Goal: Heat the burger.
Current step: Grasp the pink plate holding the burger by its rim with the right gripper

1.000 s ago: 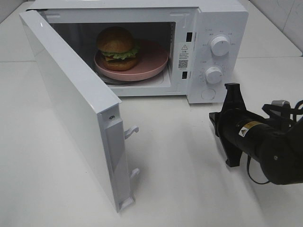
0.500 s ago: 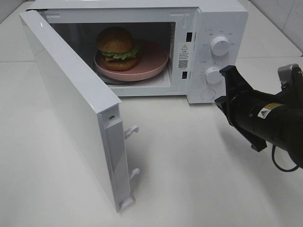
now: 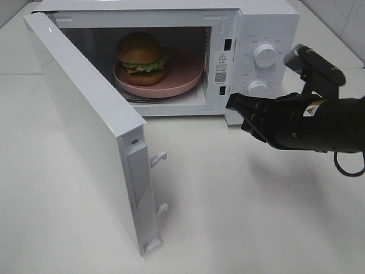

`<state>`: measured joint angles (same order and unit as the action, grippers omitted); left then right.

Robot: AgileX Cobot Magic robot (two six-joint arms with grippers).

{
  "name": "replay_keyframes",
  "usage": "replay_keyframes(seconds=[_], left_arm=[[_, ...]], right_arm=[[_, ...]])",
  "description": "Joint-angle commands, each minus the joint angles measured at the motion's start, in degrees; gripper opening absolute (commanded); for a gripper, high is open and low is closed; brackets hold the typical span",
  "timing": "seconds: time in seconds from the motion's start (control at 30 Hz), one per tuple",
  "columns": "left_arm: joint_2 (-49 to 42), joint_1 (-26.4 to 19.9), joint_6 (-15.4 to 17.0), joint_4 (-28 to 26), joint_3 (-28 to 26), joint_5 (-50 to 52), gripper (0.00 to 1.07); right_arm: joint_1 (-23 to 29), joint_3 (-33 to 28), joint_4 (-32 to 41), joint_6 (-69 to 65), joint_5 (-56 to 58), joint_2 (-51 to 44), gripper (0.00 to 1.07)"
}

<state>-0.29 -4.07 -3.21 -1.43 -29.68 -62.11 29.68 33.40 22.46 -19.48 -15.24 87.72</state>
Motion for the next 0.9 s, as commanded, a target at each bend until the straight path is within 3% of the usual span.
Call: replay_keyframes(seconds=[0.03, 0.3, 0.37, 0.43, 0.47, 0.5, 0.53, 0.57, 0.63, 0.67, 0.73, 0.9], left_arm=[[-0.8, -0.3, -0.2, -0.3, 0.0, 0.7, 0.98], [-0.8, -0.3, -0.2, -0.3, 0.0, 0.7, 0.98], [-0.8, -0.3, -0.2, -0.3, 0.0, 0.7, 0.98], [-0.8, -0.3, -0.2, -0.3, 0.0, 0.7, 0.98], [-0.8, -0.3, -0.2, -0.3, 0.0, 0.7, 0.98], [-0.8, -0.3, -0.2, -0.3, 0.0, 0.7, 0.98], [-0.8, -0.3, -0.2, -0.3, 0.0, 0.7, 0.98], [-0.8, -0.3, -0.2, -0.3, 0.0, 0.7, 0.98], [-0.8, -0.3, -0.2, -0.3, 0.0, 0.7, 0.98], [-0.8, -0.3, -0.2, -0.3, 0.0, 0.7, 0.98], [-0.8, -0.3, -0.2, -0.3, 0.0, 0.7, 0.98], [-0.8, -0.3, -0.2, -0.3, 0.0, 0.7, 0.98]], right_arm=[[0.0, 3.4, -3.1, 6.8, 7.0, -0.6, 0.05], [0.0, 12.1, -19.1, 17.0, 20.6, -0.6, 0.07], [0.0, 14.8, -28.6, 19.5, 23.9, -0.6, 0.08], [0.0, 15.6, -32.0, 20.3, 24.9, -0.6, 0.08], [0.0, 16.9, -38.1, 21.7, 25.9, -0.6, 0.09], [0.0, 16.9, -38.1, 21.7, 25.9, -0.6, 0.09], [0.0, 17.6, -44.3, 22.9, 26.4, -0.6, 0.09], [0.0, 17.6, -44.3, 22.9, 26.4, -0.6, 0.09], [0.0, 18.0, -52.9, 24.5, 26.2, -0.6, 0.1], [0.0, 18.0, -52.9, 24.5, 26.2, -0.6, 0.1], [0.0, 18.0, -59.9, 26.7, 26.2, -0.6, 0.1], [0.0, 18.0, -66.2, 31.9, 26.2, -0.6, 0.1]])
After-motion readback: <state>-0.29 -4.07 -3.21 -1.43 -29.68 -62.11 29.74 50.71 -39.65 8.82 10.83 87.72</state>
